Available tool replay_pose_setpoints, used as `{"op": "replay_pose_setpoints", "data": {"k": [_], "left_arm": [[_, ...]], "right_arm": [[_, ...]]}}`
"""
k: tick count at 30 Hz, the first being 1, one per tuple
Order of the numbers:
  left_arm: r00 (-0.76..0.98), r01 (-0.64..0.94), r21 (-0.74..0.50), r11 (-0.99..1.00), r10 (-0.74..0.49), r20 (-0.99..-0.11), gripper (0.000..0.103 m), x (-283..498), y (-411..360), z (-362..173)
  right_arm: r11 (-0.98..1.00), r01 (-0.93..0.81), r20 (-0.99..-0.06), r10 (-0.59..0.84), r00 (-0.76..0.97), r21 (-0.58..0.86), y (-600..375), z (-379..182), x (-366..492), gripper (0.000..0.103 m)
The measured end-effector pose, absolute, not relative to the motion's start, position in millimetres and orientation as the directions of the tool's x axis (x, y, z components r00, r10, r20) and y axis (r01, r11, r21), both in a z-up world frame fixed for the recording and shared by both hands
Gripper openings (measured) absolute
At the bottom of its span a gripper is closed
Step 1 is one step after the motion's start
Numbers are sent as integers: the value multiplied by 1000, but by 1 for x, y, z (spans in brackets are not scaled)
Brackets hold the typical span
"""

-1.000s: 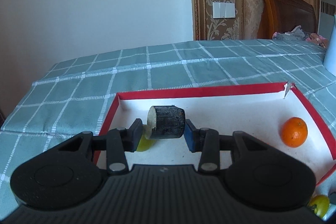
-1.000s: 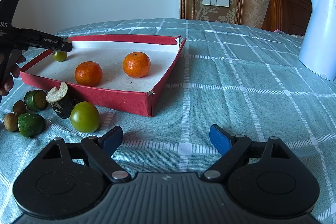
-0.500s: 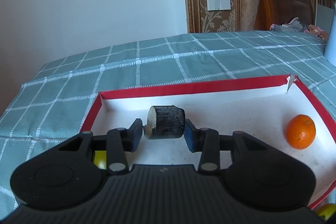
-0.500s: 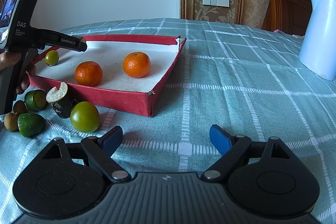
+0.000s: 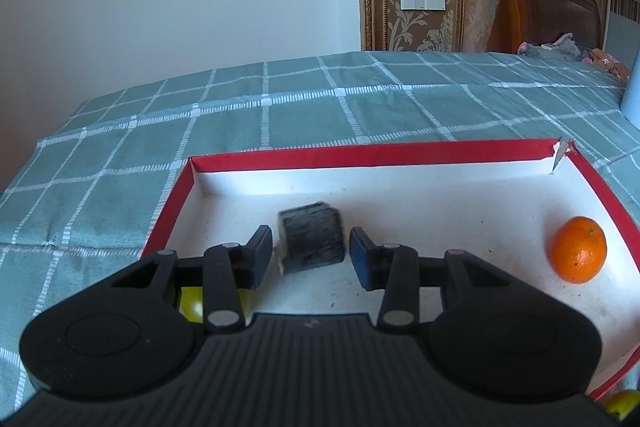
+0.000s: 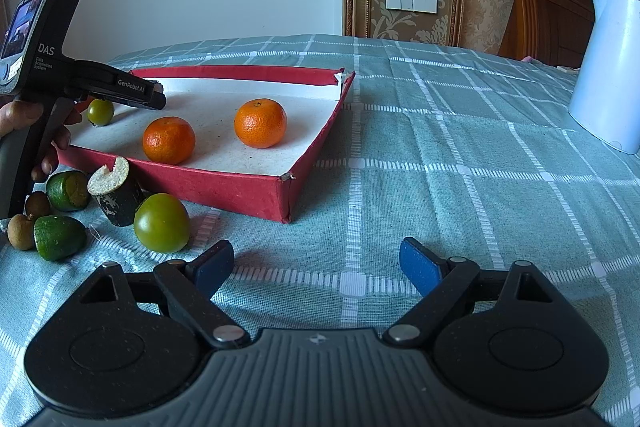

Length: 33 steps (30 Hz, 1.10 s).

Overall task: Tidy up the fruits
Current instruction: 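Lower the dark wood cylinder into the tray and open the left gripper, then withdraw the left gripper from the tray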

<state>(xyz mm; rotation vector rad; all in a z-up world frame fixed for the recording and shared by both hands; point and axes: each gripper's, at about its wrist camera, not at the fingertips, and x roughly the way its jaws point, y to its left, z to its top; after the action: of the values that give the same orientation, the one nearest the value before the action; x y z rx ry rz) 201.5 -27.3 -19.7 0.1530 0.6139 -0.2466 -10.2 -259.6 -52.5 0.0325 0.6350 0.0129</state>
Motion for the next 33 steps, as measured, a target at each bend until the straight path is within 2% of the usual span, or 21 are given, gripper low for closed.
{"op": "replay_pose_setpoints", "data": {"k": [2,3,4,10,15,22,30,33], "left_arm": [[795,260,60,964,-179,-580,60,199,-25,-18],[802,254,53,966,-180,-570,76,197,-23,-16],[811,249,55,967,-177,-557,84,195,-23,-14],[841,236,131,963,-135,-524,84,175,-18,-11],[863,208,111,972,-129,-488,85,146,3,0],[900,128,52,990,-94,-426,95,93,51,9],[860,66,14,998,-49,-507,95,67,92,-18],[838,63,-15,998,-61,-543,95,68,101,-27]], "right_arm": [[999,-2,-593,22,805,34,-260,-52,-10,90],[999,-2,-593,22,805,34,-260,-52,-10,90],[999,-2,-593,22,805,34,-260,-52,-10,90],[999,-2,-593,22,805,34,-259,-52,-10,90],[999,-2,-593,22,805,34,-260,-53,-10,91],[999,-2,-593,22,805,34,-260,-53,-10,91],[999,1,-589,24,808,42,-260,-53,-11,91],[992,-26,-555,93,827,127,-263,-51,-21,91]]}}
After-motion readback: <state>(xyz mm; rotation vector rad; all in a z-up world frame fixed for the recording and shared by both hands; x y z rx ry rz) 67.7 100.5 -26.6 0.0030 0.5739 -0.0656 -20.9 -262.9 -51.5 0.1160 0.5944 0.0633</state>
